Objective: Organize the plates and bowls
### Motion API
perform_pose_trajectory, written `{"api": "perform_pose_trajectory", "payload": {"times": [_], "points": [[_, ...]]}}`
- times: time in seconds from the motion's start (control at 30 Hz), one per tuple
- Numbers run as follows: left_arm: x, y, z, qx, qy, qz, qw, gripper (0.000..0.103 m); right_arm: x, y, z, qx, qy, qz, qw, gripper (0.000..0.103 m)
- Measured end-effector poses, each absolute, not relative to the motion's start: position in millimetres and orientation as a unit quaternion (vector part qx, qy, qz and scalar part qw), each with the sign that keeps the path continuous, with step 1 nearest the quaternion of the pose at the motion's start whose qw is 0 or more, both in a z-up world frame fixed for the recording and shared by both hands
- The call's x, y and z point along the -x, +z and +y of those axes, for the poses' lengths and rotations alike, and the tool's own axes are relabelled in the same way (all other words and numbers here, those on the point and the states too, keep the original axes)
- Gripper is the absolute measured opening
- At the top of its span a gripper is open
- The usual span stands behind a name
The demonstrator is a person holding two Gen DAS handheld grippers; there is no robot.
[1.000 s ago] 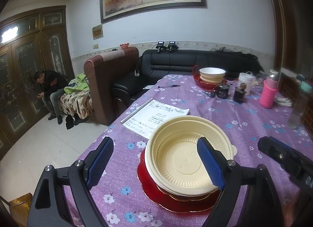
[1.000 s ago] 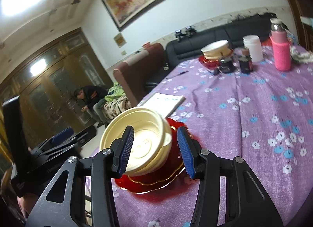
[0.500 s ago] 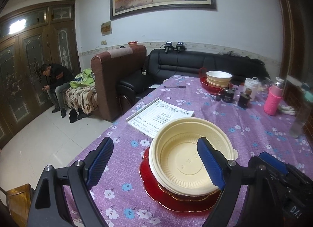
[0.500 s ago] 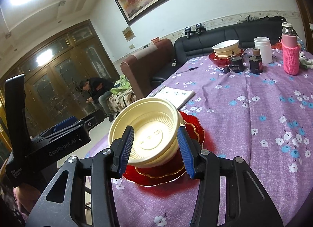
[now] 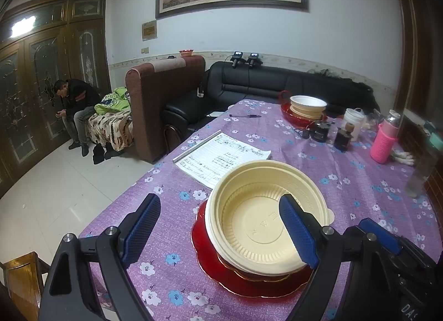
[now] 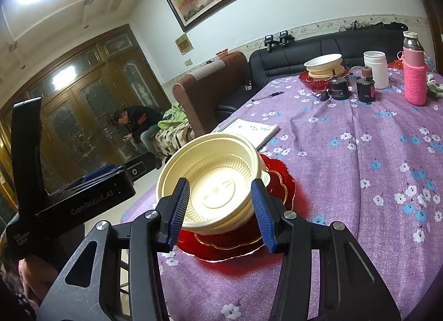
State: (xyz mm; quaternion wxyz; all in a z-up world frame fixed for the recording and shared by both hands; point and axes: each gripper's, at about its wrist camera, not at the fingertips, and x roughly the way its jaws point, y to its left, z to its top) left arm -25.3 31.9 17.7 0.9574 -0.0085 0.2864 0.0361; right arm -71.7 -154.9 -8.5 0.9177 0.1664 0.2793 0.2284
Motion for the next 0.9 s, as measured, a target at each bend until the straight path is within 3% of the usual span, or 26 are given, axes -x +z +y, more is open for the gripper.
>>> {"api": "perform_pose_trajectory", "payload": {"times": [0.9], "points": [[25.6,18.8,27.5,0.002,0.022,0.285,0.958,0.088,71.1,-9.4,-151.1,-0.165,0.226,0.278,0.919,0.047]]}}
